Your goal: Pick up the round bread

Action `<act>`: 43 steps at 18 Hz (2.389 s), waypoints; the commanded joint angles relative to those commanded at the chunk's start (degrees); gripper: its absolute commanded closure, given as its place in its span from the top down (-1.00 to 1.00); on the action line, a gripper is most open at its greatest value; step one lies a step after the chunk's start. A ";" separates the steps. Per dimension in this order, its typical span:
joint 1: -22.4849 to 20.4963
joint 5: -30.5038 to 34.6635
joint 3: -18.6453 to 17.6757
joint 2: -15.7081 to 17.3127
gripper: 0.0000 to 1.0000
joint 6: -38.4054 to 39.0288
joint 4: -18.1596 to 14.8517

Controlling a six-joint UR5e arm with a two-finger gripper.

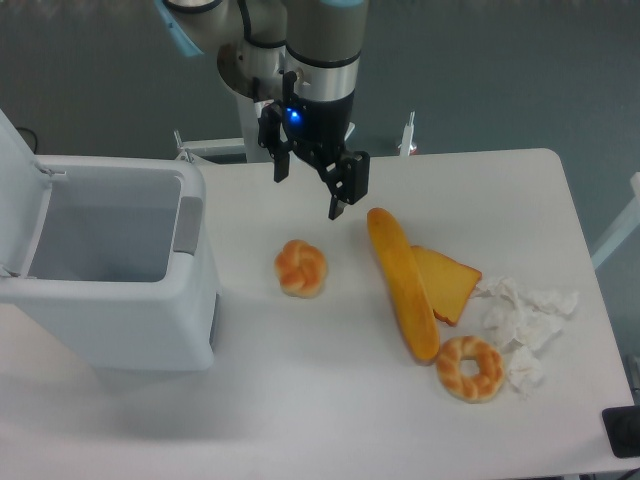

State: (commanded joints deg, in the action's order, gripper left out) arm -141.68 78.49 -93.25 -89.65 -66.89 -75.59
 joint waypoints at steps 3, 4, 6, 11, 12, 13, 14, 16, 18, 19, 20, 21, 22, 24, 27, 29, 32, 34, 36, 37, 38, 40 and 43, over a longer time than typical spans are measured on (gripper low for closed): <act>-0.18 -1.41 -0.35 -0.17 1.00 0.00 1.41; -0.18 -1.59 -0.70 -0.26 1.00 0.00 1.67; -0.27 -2.90 -1.31 -0.44 1.00 0.00 2.64; -0.44 -4.31 -3.51 -0.70 1.00 -0.17 4.49; -0.36 -4.31 -3.86 -0.79 1.00 -0.26 4.49; -0.18 -4.31 -4.30 -0.79 1.00 -0.26 4.57; -0.09 -4.31 -4.83 -0.79 1.00 -0.26 4.58; 0.00 -4.22 -5.27 -0.97 1.00 0.00 4.49; 0.09 -4.22 -5.45 -1.31 1.00 0.00 4.49; 0.17 -4.31 -5.45 -1.67 1.00 0.00 4.49; 0.26 -4.40 -5.54 -1.84 1.00 0.09 4.40; 0.26 -4.40 -5.97 -1.84 1.00 0.09 4.40; 0.26 -4.40 -6.59 -1.84 1.00 0.09 4.40; 0.26 -4.23 -7.12 -1.93 1.00 0.00 4.31; 0.35 -3.61 -7.12 -3.07 1.00 -0.44 4.31; 0.35 -3.70 -7.12 -3.60 1.00 -0.61 3.96; 0.88 -0.12 -8.08 -3.69 1.00 -5.60 3.79; 2.18 2.89 -8.17 -4.56 1.00 -7.99 3.70; 3.16 4.03 -8.35 -5.09 1.00 -8.69 3.70; 3.34 6.04 -8.70 -5.18 1.00 -10.53 3.70; 3.69 8.15 -8.79 -5.53 1.00 -12.55 3.70; 4.92 8.96 -9.14 -6.50 1.00 -13.80 3.78; 5.27 9.14 -9.23 -7.47 1.00 -13.27 4.05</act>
State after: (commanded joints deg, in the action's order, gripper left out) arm -136.41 87.63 -102.48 -97.12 -80.16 -71.54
